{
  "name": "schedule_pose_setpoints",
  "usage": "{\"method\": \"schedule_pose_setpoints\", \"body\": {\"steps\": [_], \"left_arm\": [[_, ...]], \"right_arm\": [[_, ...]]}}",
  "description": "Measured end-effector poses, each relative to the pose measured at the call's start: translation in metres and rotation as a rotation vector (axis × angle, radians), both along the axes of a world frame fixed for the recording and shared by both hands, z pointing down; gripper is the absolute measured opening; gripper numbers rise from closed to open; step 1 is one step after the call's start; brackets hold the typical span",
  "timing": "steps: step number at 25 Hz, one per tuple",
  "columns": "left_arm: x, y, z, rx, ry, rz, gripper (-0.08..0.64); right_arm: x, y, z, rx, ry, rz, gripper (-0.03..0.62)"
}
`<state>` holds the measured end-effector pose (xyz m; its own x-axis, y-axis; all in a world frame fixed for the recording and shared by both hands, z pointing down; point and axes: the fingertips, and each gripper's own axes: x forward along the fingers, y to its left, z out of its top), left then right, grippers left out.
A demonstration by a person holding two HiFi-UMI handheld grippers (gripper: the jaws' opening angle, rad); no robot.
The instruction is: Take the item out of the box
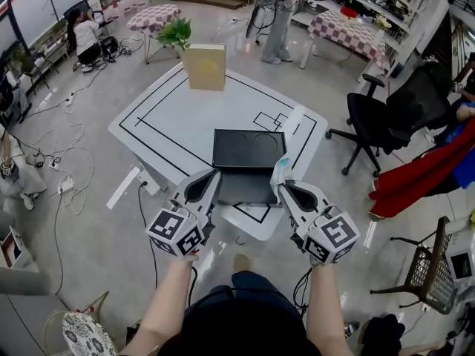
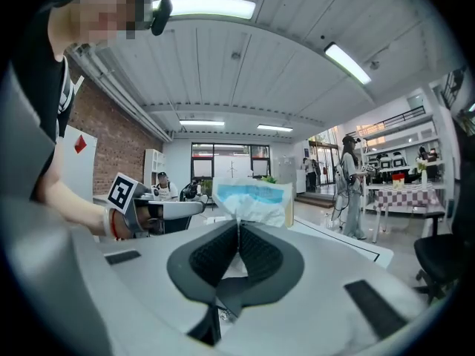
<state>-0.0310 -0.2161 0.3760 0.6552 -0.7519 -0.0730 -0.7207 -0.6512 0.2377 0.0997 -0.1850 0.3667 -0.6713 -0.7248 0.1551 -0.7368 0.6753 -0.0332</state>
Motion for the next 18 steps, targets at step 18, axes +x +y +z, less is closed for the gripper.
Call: {"method": "schedule_pose_setpoints", "body": {"steps": [18], "left_arm": [[-0.008,0.006,-0.013,0.023,0.011,-0.024,0.008]], "right_arm": [[0.001,0.005,-0.012,0.033,-0.034,0.016,0.011]]}}
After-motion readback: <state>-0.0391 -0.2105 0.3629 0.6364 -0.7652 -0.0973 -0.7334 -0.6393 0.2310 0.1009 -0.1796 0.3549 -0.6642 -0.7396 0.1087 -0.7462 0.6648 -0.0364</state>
